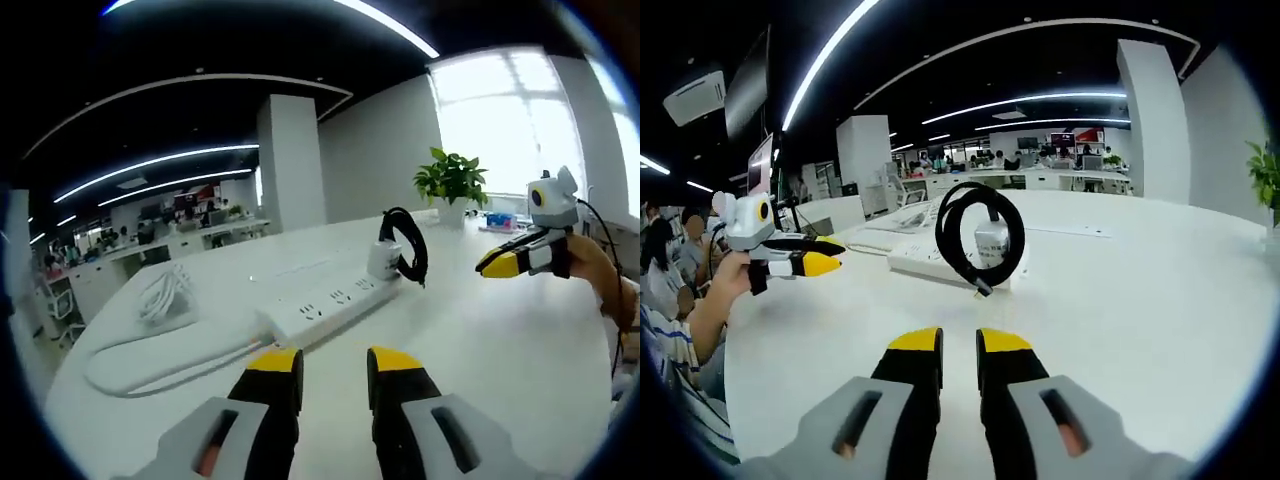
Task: Straighten the power strip on the desk, plug the charger into it
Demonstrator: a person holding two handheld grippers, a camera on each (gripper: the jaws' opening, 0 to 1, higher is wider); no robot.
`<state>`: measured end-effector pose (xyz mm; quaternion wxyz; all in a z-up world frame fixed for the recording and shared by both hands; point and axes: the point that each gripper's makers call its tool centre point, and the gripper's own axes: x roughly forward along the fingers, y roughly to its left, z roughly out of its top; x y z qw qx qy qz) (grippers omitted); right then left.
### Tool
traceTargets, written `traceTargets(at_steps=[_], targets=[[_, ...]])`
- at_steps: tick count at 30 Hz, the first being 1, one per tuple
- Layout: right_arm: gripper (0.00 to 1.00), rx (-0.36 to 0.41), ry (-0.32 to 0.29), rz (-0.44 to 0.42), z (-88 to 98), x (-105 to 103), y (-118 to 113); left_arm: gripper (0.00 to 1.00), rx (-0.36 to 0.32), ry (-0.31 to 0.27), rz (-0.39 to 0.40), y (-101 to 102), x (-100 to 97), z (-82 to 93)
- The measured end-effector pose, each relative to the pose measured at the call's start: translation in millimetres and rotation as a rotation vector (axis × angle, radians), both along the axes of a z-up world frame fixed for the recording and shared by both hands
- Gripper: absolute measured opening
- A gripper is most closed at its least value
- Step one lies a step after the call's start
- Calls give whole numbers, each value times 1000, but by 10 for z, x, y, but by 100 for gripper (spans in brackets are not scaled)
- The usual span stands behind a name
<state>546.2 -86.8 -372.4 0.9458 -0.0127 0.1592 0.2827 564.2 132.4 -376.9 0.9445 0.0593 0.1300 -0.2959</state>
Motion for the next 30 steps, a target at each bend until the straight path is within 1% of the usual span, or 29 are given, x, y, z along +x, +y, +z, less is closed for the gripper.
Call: traceTargets(at_steps=[6,10,12,16,18,20,24,26,30], targets=[[14,2,-4,3,9,-99,-2,26,-14,-8,2,11,-81,42],[14,1,-15,0,26,-160,-2,28,2,-24,2,6,-157,84],[14,1,-21,1,37,-206,6,31,7,-24,2,1,-230,105],[14,5,-27,10,49,-314,41,30,21,-35,1,-6,-330,128],[14,-10,-50,4,72,-355,45,30,47,-30,9,12,-386,108],[15,-19,-60,3,82,-394,51,31,67,-22,17,33,-438,79],[16,-22,-68,5,91,-497,67,31,60,-18,16,50,-566,62],[16,-33,-86,1,102,-555,68,31,58,-18,22,65,-631,54],[16,-38,-101,-2,130,-641,65,32,63,-11,30,96,-717,35]])
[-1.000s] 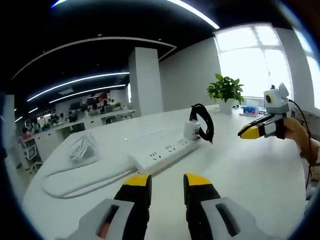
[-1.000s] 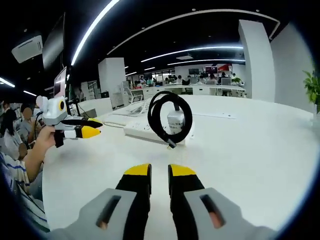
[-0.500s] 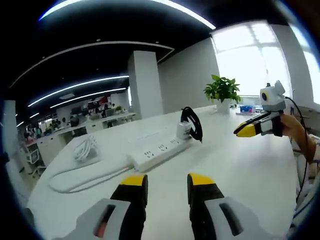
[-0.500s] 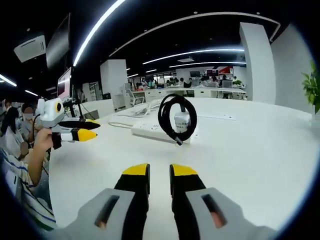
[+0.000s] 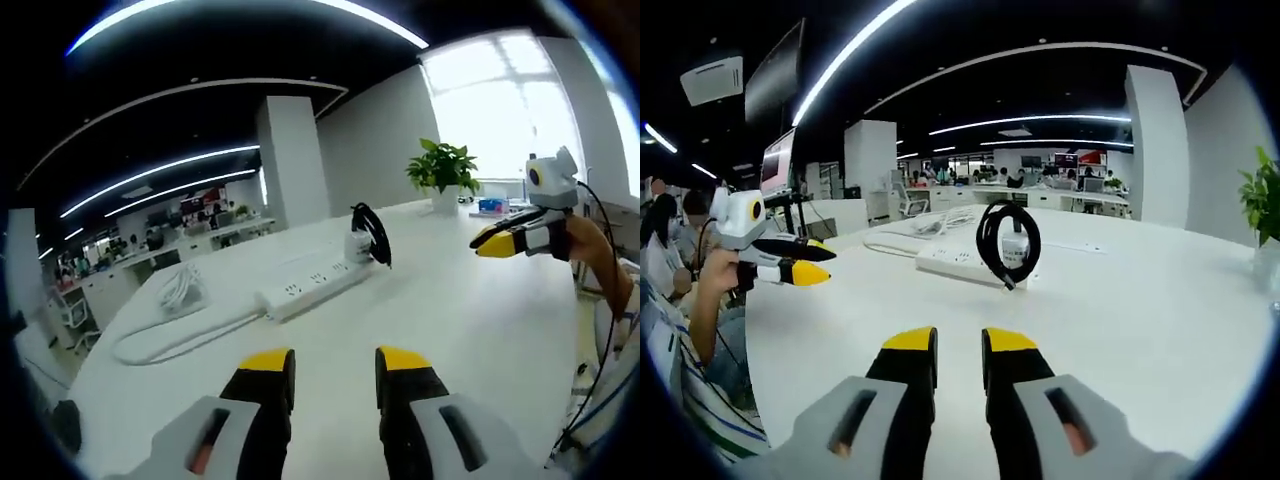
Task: Straighten the power strip on the desk, plug the charger into it
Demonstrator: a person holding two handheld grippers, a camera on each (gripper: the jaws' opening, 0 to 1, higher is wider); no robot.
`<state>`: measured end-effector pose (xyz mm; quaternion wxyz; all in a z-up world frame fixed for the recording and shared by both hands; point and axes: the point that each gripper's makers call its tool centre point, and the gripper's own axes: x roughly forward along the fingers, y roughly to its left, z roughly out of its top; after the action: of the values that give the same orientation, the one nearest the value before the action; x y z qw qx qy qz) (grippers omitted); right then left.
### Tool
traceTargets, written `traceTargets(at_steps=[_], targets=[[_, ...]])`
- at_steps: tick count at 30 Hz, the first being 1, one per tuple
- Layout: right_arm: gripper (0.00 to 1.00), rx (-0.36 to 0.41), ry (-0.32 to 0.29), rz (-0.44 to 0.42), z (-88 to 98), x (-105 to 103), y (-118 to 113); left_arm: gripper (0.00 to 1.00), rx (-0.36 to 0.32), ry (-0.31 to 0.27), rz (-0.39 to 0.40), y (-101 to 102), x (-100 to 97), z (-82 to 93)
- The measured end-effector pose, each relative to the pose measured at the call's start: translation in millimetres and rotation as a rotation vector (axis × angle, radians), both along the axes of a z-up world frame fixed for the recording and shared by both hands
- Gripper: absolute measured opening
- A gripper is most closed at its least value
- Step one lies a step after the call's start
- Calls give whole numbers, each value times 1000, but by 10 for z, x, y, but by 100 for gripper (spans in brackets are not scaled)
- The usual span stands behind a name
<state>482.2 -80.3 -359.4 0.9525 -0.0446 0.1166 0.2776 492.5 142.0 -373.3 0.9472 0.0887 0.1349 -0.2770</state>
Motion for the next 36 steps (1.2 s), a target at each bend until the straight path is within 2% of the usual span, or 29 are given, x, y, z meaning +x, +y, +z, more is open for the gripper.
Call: traceTargets(at_steps=[5,8,15,21,29,36], targets=[[18,21,2,7,12,-86,8,37,24,11,13,53,-131,-25],[19,42,16,15,-5,-154,23,38,44,-5,28,95,-213,-8],[20,24,23,-10,-40,-282,-45,38,29,-26,33,136,-362,77],[20,30,18,-21,-27,-421,-81,38,69,-40,44,193,-481,84],[20,1,30,-34,-48,-556,-137,38,107,-61,35,206,-602,153],[20,-5,61,-46,-140,-659,-157,37,49,-46,29,185,-750,68]])
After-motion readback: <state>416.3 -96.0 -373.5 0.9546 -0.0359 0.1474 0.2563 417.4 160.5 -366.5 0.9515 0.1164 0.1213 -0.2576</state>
